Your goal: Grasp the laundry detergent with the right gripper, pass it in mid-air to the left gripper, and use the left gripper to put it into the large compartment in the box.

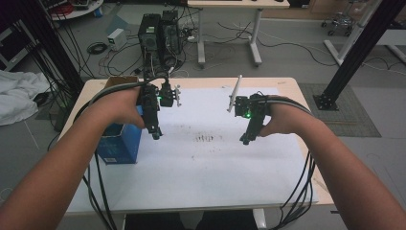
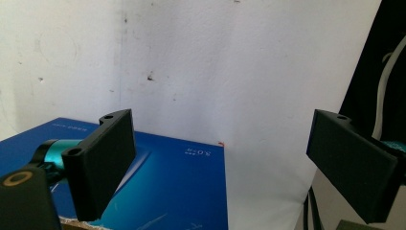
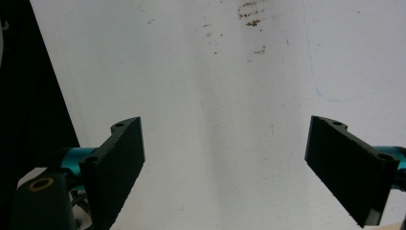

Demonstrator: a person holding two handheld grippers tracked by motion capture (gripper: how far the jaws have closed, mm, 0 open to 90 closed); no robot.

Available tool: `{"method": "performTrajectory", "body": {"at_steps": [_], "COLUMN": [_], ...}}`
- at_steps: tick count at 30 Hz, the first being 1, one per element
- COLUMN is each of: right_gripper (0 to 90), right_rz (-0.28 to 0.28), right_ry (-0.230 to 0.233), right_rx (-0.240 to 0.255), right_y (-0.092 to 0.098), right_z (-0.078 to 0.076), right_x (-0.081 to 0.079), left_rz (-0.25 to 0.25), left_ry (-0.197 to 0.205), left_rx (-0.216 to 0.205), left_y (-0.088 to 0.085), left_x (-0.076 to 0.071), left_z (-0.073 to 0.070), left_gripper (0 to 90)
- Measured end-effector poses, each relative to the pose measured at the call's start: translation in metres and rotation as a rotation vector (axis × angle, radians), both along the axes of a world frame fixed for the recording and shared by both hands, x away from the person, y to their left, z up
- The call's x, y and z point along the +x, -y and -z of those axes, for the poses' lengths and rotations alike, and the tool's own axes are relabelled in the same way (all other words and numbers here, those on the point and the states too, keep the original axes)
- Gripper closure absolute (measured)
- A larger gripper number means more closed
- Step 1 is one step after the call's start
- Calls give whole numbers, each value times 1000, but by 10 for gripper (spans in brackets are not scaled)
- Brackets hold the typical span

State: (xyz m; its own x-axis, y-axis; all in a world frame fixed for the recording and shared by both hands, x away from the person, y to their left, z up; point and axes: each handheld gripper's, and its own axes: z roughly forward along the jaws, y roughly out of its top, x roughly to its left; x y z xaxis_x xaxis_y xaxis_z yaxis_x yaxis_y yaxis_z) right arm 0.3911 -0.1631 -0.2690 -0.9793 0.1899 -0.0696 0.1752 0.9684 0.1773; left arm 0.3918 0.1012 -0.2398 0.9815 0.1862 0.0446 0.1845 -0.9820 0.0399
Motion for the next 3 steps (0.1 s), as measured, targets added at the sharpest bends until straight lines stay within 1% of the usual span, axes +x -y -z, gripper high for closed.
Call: {"method": "performTrajectory", "body": {"at_steps": [3], "right_gripper": [127], "right_rz": [4], "right_ry": [-1], "right_rx": [1], "right_y": [2], "right_z": [0], "right_x": [0], "left_rz": [5], "left_ry": [-1], "left_rx": [1], "left_y": [0], "left_x": [0], "left_z": [1], "left_gripper": [97]}}
